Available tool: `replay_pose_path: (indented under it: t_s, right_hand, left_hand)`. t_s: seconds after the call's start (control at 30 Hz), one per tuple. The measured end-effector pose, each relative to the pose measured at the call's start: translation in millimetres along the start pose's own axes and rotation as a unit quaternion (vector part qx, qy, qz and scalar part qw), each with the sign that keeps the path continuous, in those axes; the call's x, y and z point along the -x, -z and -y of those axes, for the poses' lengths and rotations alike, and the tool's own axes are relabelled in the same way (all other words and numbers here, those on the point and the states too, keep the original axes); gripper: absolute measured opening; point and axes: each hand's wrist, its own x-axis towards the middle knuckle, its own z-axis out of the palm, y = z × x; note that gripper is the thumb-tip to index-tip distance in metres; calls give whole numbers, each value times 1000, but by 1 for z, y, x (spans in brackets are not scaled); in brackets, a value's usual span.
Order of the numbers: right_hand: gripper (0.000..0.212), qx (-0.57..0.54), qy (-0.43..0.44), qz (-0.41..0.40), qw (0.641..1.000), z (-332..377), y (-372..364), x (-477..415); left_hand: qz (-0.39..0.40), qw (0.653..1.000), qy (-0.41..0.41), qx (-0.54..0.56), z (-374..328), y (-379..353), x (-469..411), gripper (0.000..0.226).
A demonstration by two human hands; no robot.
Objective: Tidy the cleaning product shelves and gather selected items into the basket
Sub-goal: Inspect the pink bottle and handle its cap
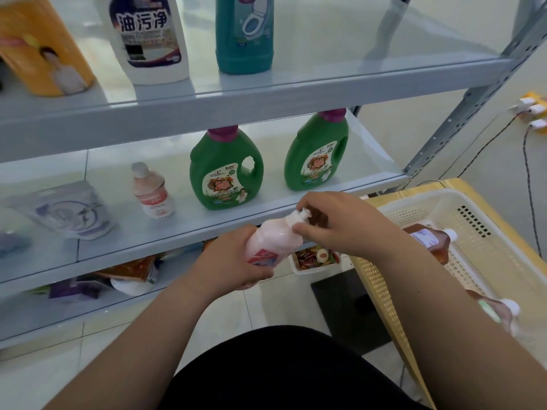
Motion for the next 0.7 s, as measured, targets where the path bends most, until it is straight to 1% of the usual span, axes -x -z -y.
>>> replay_pose_path:
  t_s: [0.07, 0.1, 0.17, 0.23, 0.3, 0.37, 0.47, 0.6, 0.7]
  right_hand:
    - [46, 22, -17, -9, 1000, 1, -1, 2]
    - [44, 5, -23, -4, 1000, 1, -1, 4]
    - [30, -47, -13, -2, 999, 0, -1, 10]
    - [26, -43, -16, -10, 999, -3, -2, 15]
    - [33, -28, -44, -10, 999, -9, -1, 19]
    - [35, -58, -40, 5, 998, -18, 1, 27]
    - [32, -77, -8, 6, 997, -38, 6, 42]
    - [33, -94, -50, -27, 994, -67, 12, 57]
    - [26, -116, -81, -40, 989, -95, 16, 69]
  left_hand:
    - [2, 1000, -10, 2, 0, -1, 0, 61]
    - [4, 1000, -16, 1, 0, -2, 0, 61]
    - [8, 1000, -24, 2, -1, -5, -1, 59]
    - [18, 999, -33, -6, -2, -8, -3, 55]
    - [37, 998, -50, -25, -5, -13, -5, 49]
    - [53, 996, -59, -36, -10, -20, -9, 47]
    - [62, 997, -51, -12, -24, -31, -18, 49]
    - [62, 995, -72, -33, -51, -51, -31, 48]
    - [87, 993, -67, -32, -76, -70, -42, 58]
